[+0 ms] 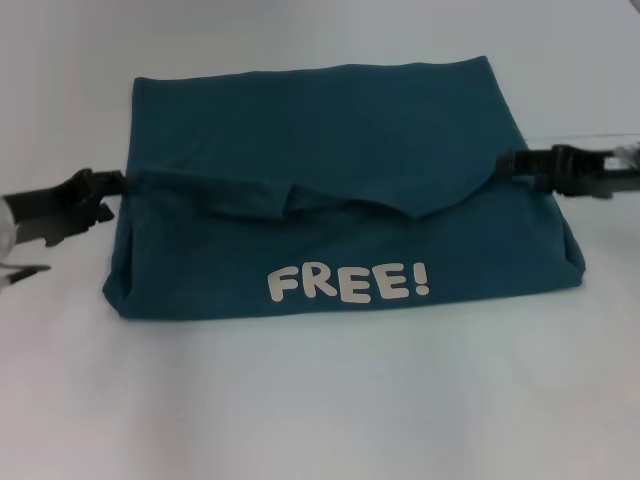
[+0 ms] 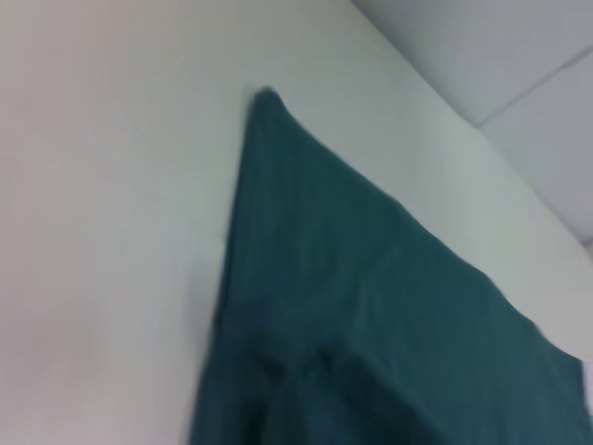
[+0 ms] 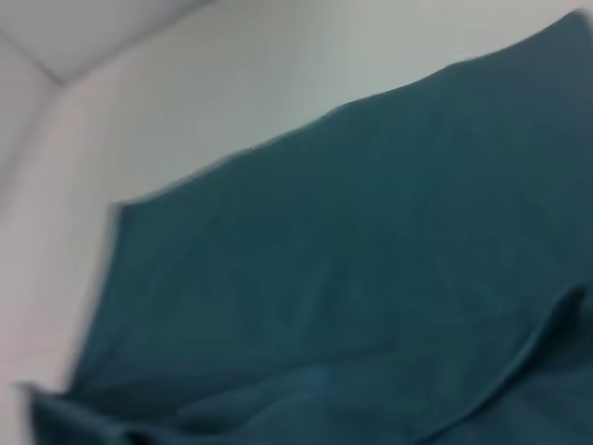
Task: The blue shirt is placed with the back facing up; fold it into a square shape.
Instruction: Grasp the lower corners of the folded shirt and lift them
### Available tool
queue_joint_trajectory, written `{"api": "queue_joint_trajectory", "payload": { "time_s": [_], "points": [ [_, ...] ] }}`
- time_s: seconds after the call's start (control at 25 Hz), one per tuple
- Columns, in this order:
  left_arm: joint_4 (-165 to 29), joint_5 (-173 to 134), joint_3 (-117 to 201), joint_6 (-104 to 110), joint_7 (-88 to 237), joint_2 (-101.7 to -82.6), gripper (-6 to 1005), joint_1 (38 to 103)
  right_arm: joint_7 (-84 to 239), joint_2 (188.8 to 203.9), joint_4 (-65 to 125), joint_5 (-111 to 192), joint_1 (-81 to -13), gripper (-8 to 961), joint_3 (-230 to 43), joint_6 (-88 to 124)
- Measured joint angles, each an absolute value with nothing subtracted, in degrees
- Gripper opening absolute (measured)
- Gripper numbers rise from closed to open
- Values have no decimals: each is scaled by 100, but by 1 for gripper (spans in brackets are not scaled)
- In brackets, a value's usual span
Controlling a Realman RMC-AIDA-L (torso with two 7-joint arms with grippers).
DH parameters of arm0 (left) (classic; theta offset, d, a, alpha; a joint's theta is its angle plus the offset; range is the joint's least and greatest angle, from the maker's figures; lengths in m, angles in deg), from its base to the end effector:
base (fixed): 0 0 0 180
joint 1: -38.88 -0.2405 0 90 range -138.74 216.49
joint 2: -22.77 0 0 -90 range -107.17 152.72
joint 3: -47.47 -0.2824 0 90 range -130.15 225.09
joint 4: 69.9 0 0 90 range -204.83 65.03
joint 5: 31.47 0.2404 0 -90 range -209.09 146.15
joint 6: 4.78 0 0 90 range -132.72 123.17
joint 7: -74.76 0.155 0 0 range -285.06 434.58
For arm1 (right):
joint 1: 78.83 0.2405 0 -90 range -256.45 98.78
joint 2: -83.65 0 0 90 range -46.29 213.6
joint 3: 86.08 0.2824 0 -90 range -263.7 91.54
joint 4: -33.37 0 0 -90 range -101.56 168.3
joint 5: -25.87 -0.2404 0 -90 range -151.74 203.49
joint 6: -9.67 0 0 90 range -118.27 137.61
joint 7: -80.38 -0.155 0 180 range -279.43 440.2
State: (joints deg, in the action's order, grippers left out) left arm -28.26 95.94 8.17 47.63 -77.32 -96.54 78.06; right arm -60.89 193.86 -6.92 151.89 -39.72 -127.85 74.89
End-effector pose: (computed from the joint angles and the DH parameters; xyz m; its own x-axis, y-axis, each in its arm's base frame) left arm -0.3047 0.4820 0.0141 -0.0391 0.6957 0.7173 0.9974 0.0707 -0.0141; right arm 0.3107 0.4774 0.0669 0.2208 -0.7704 -0.5981 -0.9746 -0.1507 -0.1658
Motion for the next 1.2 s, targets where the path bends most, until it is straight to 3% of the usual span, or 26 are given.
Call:
{"api": "queue_joint_trajectory", "payload": {
  "time_s": [0.44, 0.84, 1.2],
  "points": [
    [-2882, 8849, 1189, 5942, -7236, -9716, 537, 6899, -4898, 19432, -580, 13474, -5204, 847, -12232, 9211],
    [-2968, 8869, 1669, 6407, -7595, -9754, 536, 6594, -4531, 19418, -340, 13457, -5237, 842, -12022, 9447],
    [-3211, 9000, 1659, 6379, -8077, -9723, 537, 6723, -4510, 19413, -310, 13452, -5233, 830, -12017, 9414]
  ]
}}
